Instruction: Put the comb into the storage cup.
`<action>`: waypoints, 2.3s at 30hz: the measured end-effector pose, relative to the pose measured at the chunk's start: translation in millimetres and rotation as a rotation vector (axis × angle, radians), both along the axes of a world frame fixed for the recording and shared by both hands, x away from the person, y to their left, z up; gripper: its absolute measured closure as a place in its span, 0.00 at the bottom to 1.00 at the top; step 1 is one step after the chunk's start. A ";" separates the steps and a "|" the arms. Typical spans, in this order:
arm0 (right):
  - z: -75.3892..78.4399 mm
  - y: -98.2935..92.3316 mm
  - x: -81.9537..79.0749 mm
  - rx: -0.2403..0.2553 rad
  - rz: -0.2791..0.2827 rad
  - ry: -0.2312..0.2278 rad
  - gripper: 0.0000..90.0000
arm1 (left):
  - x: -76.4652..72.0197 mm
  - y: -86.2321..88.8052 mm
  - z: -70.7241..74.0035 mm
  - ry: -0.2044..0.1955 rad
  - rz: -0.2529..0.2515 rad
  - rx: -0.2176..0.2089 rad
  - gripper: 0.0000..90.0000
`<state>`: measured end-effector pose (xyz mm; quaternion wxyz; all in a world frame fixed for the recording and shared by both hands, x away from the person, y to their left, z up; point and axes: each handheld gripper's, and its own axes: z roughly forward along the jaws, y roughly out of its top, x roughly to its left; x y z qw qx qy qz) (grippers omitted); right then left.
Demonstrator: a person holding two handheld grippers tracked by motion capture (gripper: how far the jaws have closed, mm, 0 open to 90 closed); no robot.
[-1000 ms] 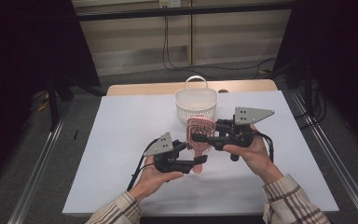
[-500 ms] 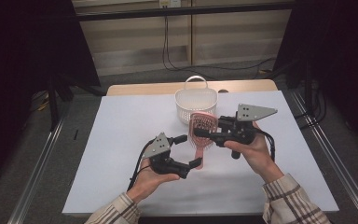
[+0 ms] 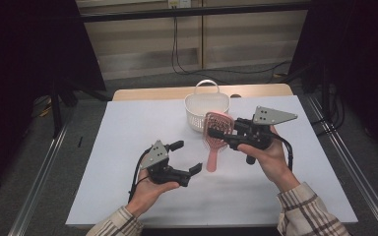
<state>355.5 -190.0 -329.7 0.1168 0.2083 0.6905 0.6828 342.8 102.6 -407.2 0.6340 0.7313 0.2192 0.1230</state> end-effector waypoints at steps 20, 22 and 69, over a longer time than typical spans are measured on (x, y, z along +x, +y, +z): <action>9.2 -4.2 3.4 -0.015 -0.067 -0.029 0.70 | -14.9 38.0 1.5 -0.015 0.147 -0.039 0.03; 9.6 -4.6 4.7 -0.012 -0.073 -0.030 0.70 | -19.1 41.1 2.3 -0.023 0.128 -0.052 0.03; 48.1 -10.4 44.0 0.023 -0.258 -0.105 0.70 | -47.6 120.8 -18.8 -0.056 0.457 0.006 0.04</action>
